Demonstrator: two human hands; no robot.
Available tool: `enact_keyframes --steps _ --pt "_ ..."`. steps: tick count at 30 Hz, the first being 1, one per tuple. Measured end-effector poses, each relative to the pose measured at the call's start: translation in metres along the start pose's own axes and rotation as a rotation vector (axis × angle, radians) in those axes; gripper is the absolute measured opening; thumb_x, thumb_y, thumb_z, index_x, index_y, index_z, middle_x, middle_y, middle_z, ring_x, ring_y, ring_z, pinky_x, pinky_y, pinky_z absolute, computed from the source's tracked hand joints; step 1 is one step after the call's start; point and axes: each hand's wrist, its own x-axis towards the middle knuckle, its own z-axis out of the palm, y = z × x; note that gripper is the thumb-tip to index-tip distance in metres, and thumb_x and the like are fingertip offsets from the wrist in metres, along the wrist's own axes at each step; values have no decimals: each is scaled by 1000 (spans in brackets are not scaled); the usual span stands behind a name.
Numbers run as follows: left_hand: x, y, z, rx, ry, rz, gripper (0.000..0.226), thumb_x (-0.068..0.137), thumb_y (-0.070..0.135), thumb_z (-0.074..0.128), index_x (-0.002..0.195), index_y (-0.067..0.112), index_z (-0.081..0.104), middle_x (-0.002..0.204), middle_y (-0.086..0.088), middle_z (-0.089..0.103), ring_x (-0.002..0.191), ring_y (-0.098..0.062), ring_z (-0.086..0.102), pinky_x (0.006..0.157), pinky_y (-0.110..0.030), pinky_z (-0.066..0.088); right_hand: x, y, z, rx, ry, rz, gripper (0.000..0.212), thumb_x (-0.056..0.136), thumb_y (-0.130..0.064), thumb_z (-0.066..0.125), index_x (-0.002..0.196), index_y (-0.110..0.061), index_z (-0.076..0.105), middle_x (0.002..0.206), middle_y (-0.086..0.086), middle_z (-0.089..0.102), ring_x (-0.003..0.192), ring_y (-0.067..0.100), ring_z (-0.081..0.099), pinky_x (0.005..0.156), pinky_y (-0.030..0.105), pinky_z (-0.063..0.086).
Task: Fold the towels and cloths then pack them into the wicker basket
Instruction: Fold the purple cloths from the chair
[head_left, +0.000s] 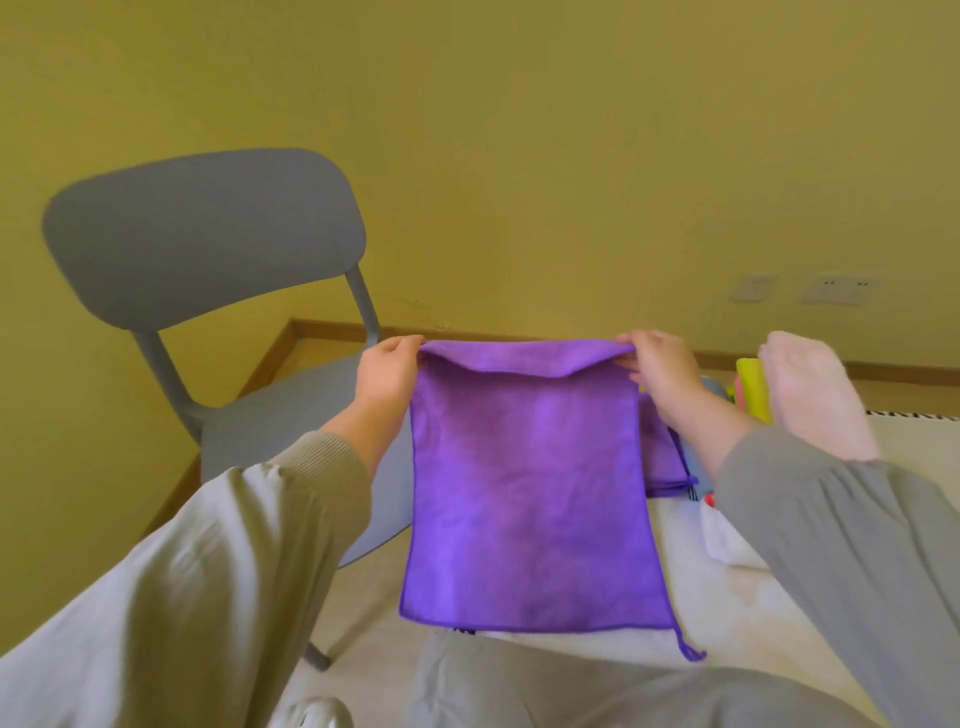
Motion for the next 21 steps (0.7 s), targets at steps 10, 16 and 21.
enact_keyframes --steps 10,16,21 --pt "-76 -56 -27 -145 10 -243 23 89 -9 47 91 5 65 69 -9 58 58 -15 58 49 -15 51 -78 62 -5 24 192 156 32 84 -2 51 64 -23 66 77 9 67 62 22 67 60 36 58" --pt "-101 -93 -34 93 -78 -378 34 87 -9 41 74 12 64 83 -10 55 63 -21 54 37 -17 46 -111 99 -13 -63 25 433 19 87 1 53 100 -3 66 68 11 56 45 19 52 30 17 39" --pt "-117 -114 -37 293 -117 -424 36 89 -9 39 70 13 59 77 -7 55 35 -15 56 30 -14 37 -122 111 -24 -415 -244 543 33 81 6 48 110 -3 62 80 13 60 53 20 54 50 27 44"
